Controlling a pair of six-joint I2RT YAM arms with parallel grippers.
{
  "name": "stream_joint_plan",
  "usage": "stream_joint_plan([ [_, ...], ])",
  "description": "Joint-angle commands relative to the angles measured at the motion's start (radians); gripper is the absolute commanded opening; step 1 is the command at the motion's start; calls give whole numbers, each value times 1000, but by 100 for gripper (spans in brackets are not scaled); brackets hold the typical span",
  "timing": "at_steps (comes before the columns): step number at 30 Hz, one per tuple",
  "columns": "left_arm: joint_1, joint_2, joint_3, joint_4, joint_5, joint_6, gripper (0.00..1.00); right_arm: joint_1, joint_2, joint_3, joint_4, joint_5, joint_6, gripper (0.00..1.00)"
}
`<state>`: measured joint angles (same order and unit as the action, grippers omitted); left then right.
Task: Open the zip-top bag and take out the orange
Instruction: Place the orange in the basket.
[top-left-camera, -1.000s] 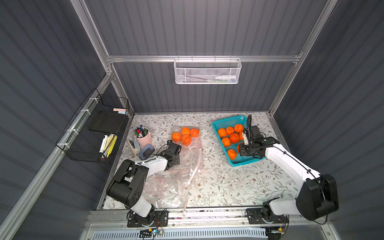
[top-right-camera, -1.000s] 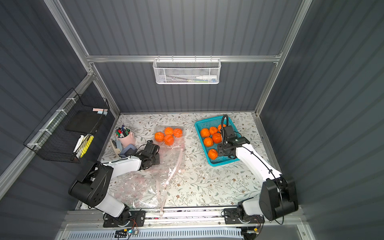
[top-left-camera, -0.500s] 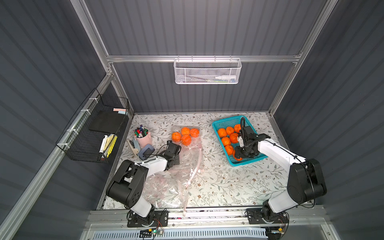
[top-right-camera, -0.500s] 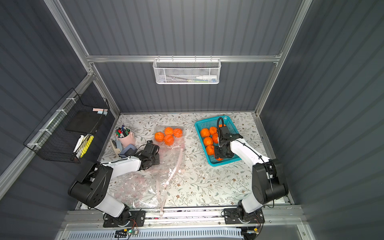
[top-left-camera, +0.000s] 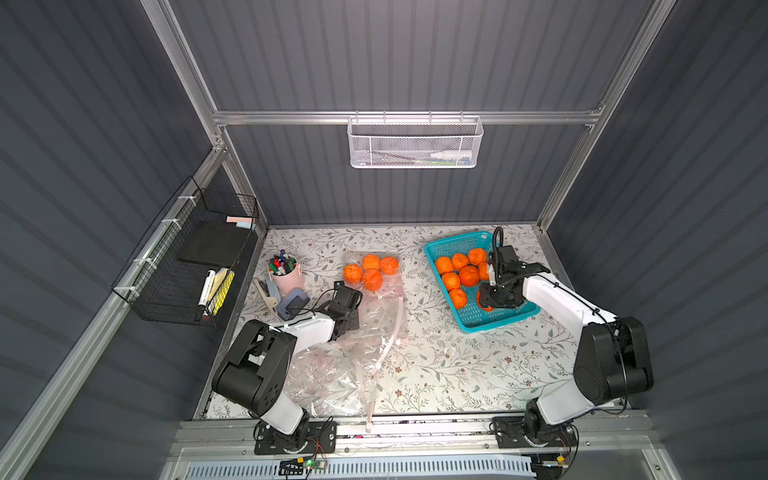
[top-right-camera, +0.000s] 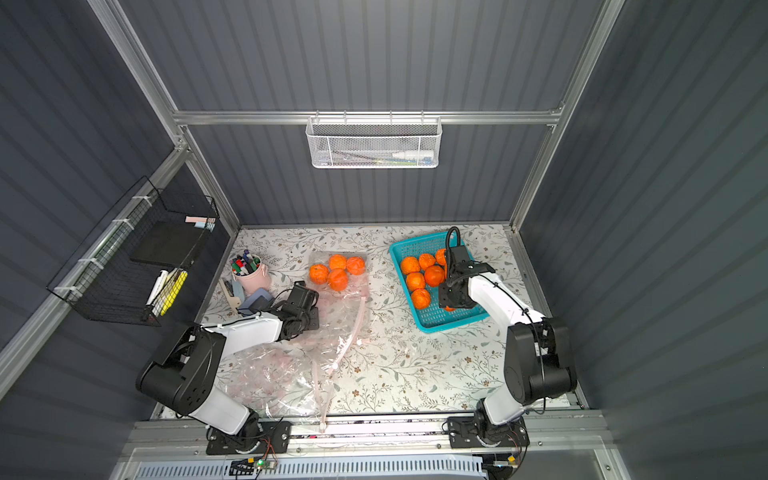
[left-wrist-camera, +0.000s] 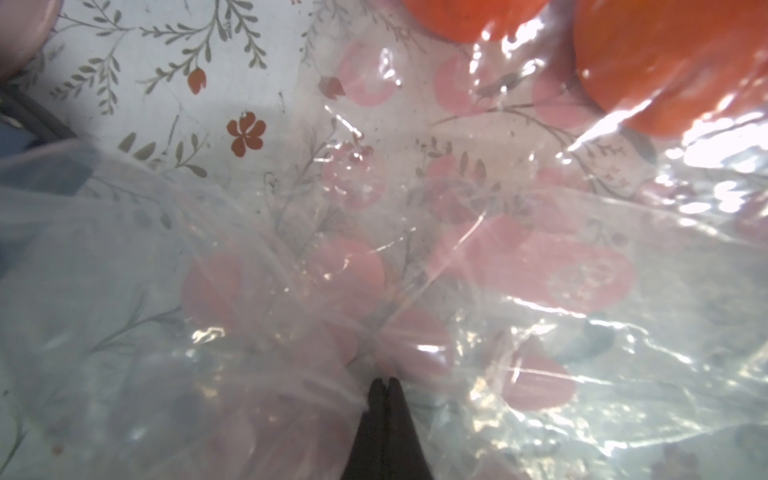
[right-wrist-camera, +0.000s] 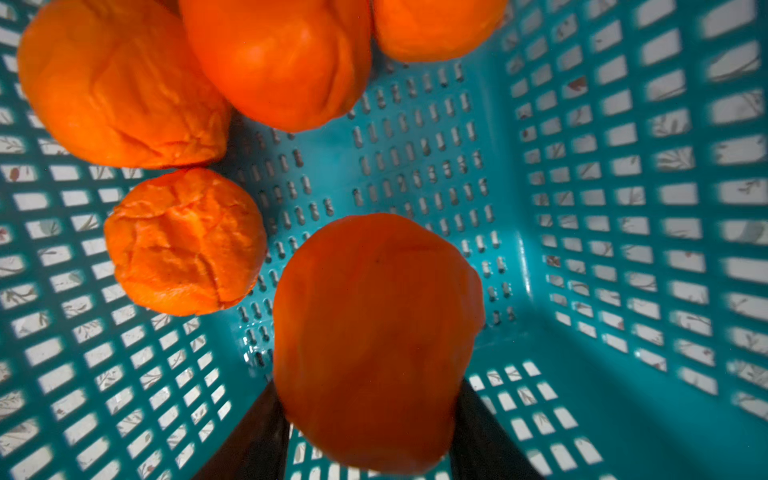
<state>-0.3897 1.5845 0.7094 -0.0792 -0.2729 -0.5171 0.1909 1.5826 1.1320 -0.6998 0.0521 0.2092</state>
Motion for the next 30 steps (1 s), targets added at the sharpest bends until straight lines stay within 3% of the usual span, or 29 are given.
stream_joint_plan([
  [1, 3, 12, -39, -96, 30, -5, 0, -4, 64, 57, 29, -38, 3, 31],
  [7, 3, 9, -40, -95, 30, -6, 0, -8, 161, 108, 66, -123, 16, 36],
  [15, 3, 11, -37, -96, 28, -6, 0, -13, 215, 115, 87, -141, 12, 54],
  [23, 3, 14, -36, -100, 25, -8, 0, -13, 144, 101, 91, -89, 4, 74],
  [30, 4, -30, -16, -114, -22, -9, 0, -13, -34, 38, 137, 34, 22, 78],
])
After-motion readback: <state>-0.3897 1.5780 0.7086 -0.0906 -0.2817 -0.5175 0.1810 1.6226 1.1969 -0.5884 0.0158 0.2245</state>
